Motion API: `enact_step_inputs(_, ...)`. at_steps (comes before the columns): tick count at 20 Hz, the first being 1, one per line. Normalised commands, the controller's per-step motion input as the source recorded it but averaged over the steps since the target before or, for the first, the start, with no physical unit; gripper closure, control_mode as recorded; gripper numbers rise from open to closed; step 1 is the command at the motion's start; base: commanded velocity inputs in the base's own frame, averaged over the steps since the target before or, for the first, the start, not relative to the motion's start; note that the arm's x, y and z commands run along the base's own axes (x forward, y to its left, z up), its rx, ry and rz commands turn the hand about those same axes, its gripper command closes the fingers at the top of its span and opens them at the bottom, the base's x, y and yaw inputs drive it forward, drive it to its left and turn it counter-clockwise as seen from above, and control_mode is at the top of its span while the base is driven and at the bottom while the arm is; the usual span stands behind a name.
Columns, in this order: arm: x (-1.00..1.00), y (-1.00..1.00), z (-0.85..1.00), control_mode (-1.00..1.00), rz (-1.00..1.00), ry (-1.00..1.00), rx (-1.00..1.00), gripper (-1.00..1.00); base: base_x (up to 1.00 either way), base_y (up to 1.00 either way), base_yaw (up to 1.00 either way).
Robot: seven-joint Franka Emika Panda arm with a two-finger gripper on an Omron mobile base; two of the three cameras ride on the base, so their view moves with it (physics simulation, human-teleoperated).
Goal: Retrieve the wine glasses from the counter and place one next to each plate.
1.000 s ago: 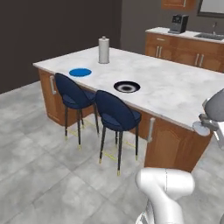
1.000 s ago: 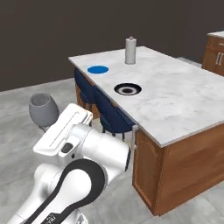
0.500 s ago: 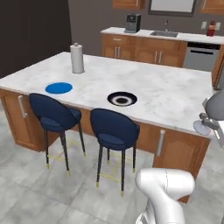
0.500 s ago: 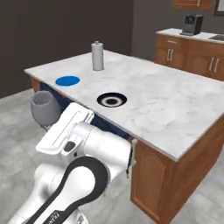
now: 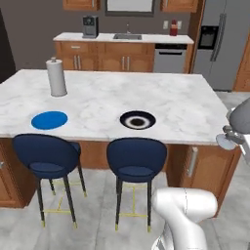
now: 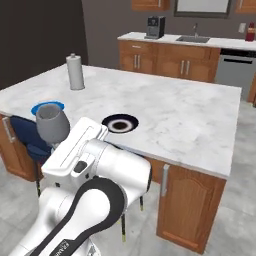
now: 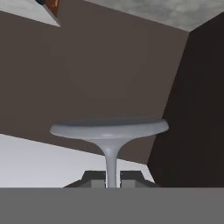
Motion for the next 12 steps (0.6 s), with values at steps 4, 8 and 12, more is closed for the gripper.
enact_step_inputs(4,0.00,0.00,0.00,1.00,0.00,0.00,0.00,1.00,0.41,0.94,-0.46)
enact_step_inputs(8,0.00,0.00,0.00,1.00,0.00,0.00,0.00,1.00,0.89,0.37,-0.07)
enact_step_inputs(12,0.00,0.00,0.00,1.00,0.00,0.00,0.00,1.00,0.96,0.24,-0.03)
